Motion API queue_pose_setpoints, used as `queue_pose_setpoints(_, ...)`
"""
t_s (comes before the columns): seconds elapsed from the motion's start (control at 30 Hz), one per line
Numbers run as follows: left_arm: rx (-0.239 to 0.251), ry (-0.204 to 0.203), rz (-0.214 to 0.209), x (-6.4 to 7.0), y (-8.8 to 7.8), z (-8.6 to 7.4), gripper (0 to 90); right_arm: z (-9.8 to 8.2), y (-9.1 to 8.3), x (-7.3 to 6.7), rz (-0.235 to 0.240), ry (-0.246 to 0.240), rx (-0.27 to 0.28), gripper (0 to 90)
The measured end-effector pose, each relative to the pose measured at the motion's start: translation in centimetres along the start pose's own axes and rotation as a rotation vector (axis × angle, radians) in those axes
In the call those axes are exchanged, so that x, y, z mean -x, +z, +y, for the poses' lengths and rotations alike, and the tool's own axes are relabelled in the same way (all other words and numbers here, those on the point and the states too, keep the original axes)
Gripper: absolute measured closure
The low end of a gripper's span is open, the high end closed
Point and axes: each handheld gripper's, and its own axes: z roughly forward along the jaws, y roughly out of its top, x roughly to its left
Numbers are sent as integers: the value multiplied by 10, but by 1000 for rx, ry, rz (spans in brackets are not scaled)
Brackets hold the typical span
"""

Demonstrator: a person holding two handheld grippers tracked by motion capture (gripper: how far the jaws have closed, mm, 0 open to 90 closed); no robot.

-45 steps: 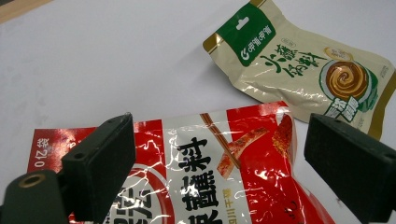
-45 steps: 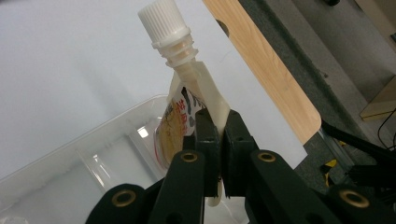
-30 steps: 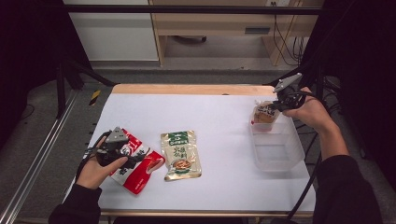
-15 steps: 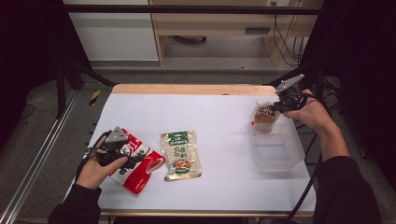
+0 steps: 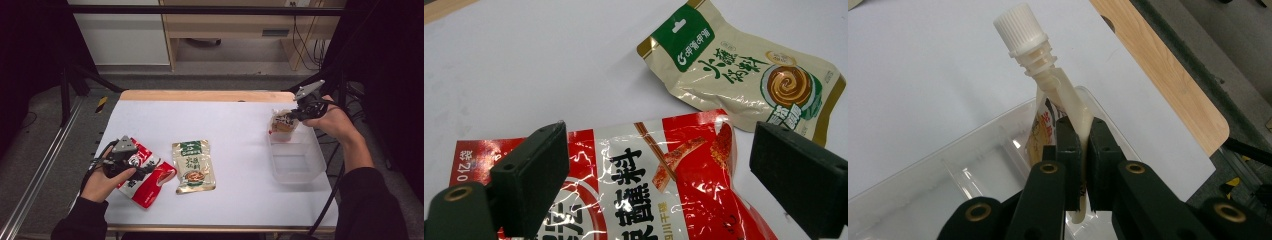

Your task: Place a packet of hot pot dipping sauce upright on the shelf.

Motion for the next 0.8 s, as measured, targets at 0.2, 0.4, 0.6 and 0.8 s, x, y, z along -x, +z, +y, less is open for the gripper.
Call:
queue_pose_setpoints(0.2,0,3,-2,1,0,1,93,-1,1,1,6,10,-4,850)
queue_pose_setpoints(0.4,-5,1,-4,0,0,0,93,-3,-1,3,-21,77,-2,585)
queue_pose_setpoints(0.6,-5,3,-3,0,2,0,93,1,-16,-7,-78,105,55,344)
queue_pose_setpoints(0.8,-14,13,-8,4,5,2,93,11,-42,-36,-135,97,165,192)
